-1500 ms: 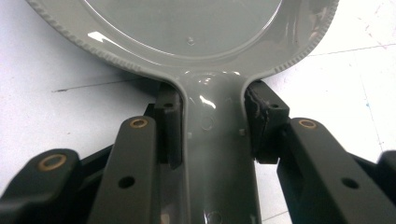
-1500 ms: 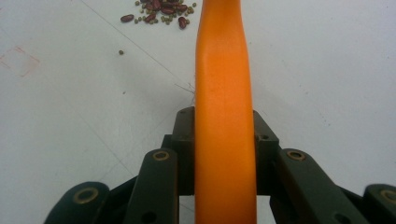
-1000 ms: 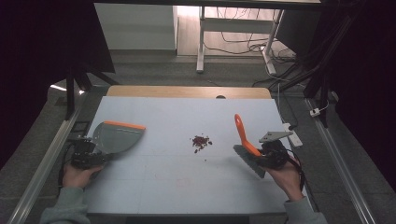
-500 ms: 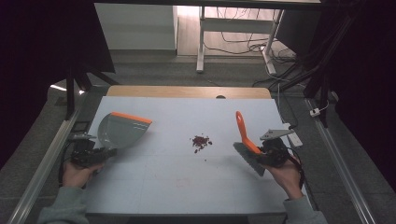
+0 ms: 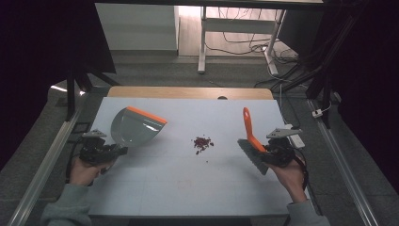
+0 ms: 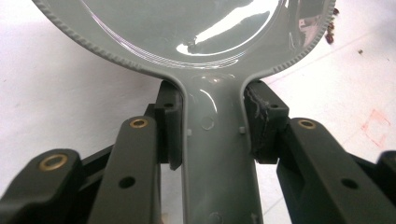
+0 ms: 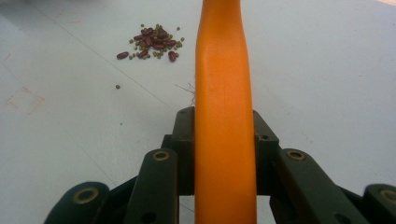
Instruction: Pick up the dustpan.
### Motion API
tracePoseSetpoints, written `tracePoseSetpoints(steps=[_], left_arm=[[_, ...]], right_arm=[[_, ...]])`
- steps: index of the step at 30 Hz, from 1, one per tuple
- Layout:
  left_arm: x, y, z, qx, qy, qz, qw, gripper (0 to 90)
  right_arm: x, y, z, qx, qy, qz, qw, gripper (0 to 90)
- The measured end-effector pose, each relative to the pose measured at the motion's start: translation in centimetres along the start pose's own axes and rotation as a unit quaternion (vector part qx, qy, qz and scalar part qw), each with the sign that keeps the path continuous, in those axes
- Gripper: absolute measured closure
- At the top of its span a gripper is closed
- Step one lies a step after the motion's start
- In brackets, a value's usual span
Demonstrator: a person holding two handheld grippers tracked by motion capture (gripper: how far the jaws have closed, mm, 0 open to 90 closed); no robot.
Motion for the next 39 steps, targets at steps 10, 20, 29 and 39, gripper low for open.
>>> tracePoseSetpoints(steps=[10, 20, 29, 39], left_arm=[[-0.4, 0.5, -2.3, 0.019, -0.030, 0.001, 0.9994, 62.0], [-0.8, 0.2, -2.9, 0.034, -0.046, 0.004, 0.9984, 61.9], [-0.7, 0.0, -3.8, 0.049, -0.063, 0.011, 0.9967, 61.9], [-0.6, -1.1, -6.0, 0.074, -0.104, 0.032, 0.9913, 61.9]], right_arm=[[-0.2, -0.6, 1.0, -0.012, 0.007, 0.004, 0.9999, 70.4], [-0.4, -0.4, 1.6, -0.010, 0.015, 0.000, 0.9998, 70.4], [-0.4, -0.6, 2.1, -0.015, 0.021, 0.000, 0.9997, 70.4], [-0.7, -0.7, 2.4, -0.015, 0.023, 0.000, 0.9996, 70.4]])
Point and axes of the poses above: each handheld gripper's, and its own axes: y roughly backward along the jaws, x roughly out of its underside, z roughly to its left, the point moved 7 cm from there along -y, roughly forward along the jaws, and after that the axes turned 6 degrees about x, right-handed, at the moved point
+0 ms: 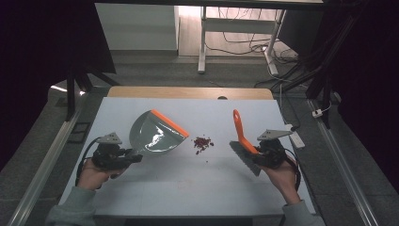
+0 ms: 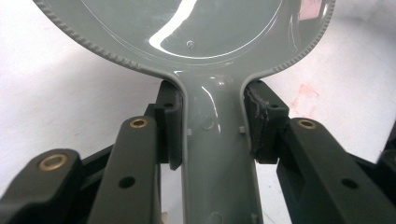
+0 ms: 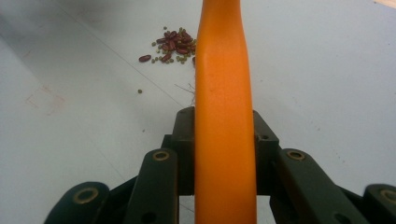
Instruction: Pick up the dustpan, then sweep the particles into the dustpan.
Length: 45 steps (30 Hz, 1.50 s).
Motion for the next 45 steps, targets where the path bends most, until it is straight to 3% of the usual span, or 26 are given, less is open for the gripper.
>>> tracePoseSetpoints(steps=[8, 16, 25, 32, 45], left_arm=[[0.0, -1.7, -1.7, 0.022, -0.036, 0.029, 0.9987, 61.9], [0.3, -2.8, -2.8, 0.038, -0.051, 0.053, 0.9966, 61.9], [1.0, -3.3, -2.8, 0.036, -0.049, 0.068, 0.9959, 61.9], [1.3, -3.1, -2.6, 0.022, -0.044, 0.073, 0.9961, 61.9], [1.5, -3.7, -2.3, 0.025, -0.037, 0.080, 0.9958, 61.9]], right_arm=[[-0.1, -0.1, -0.2, -0.001, 0.000, -0.002, 1.0000, 70.4], [-0.3, -0.3, 0.0, -0.003, 0.002, -0.001, 1.0000, 70.3], [-0.9, -0.7, 0.0, -0.003, 0.000, -0.005, 1.0000, 70.4], [-3.1, -1.5, -0.1, -0.002, 0.003, -0.019, 0.9998, 70.4], [-5.9, -4.2, -1.4, 0.007, -0.024, -0.038, 0.9990, 70.4]])
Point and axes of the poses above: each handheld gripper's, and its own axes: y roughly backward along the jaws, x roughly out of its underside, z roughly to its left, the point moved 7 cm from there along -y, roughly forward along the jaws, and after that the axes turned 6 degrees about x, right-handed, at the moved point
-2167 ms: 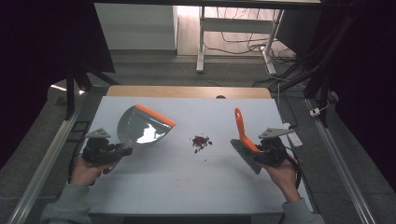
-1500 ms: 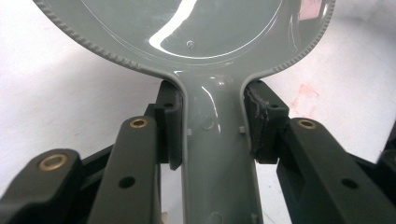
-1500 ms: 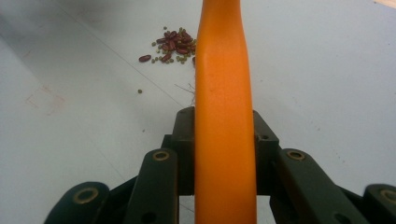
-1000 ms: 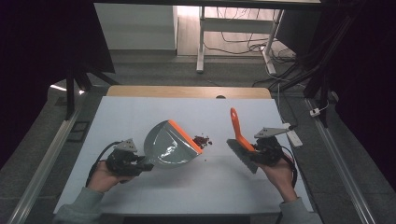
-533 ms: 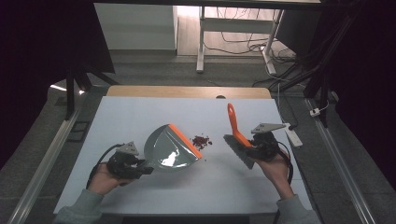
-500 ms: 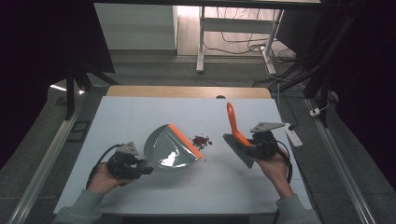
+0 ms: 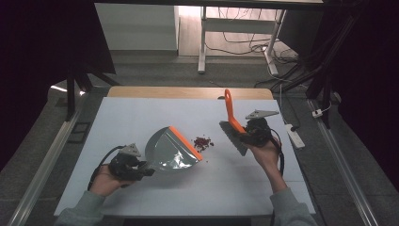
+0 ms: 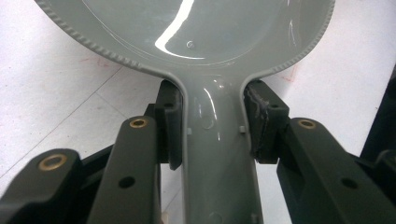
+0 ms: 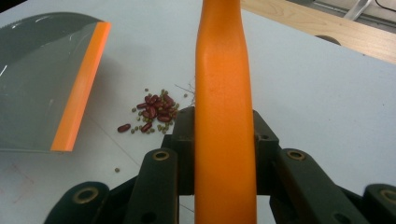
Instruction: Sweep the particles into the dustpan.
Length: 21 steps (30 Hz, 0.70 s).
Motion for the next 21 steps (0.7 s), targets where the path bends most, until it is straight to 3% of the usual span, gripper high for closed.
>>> tracePoseSetpoints(steps=[17, 21], left_arm=[[0.3, 0.0, 0.3, -0.001, 0.004, 0.005, 1.0000, 61.8], [0.5, 0.2, 0.6, -0.015, 0.001, 0.011, 0.9998, 61.8]], right_arm=[[-0.5, -2.5, -0.1, 0.007, 0.000, 0.019, 0.9998, 70.4], [-0.9, -3.9, 0.1, 0.013, 0.012, 0.036, 0.9992, 70.4]])
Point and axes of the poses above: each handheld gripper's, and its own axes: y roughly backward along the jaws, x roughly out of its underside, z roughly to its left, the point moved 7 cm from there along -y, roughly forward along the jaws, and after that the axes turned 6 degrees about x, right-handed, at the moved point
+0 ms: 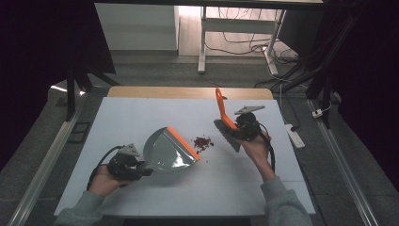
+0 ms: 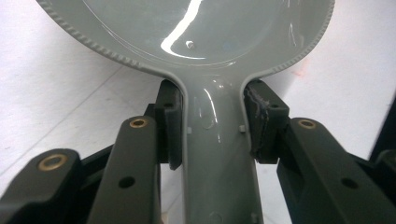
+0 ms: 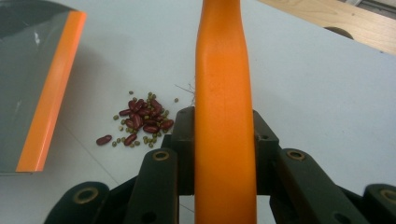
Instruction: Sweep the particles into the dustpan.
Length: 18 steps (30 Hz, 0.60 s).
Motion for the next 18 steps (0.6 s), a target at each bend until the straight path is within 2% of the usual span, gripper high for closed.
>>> tracePoseSetpoints(steps=[6, 18], left_arm=[[0.2, -0.2, 0.1, 0.000, -0.001, 0.008, 1.0000, 61.8], [0.2, -0.9, -0.3, 0.007, -0.016, 0.030, 0.9994, 61.9]], right_arm=[[-1.2, -2.2, 0.2, 0.009, 0.018, 0.028, 0.9994, 70.4], [-2.1, -4.3, 0.3, 0.014, 0.024, 0.042, 0.9987, 70.4]])
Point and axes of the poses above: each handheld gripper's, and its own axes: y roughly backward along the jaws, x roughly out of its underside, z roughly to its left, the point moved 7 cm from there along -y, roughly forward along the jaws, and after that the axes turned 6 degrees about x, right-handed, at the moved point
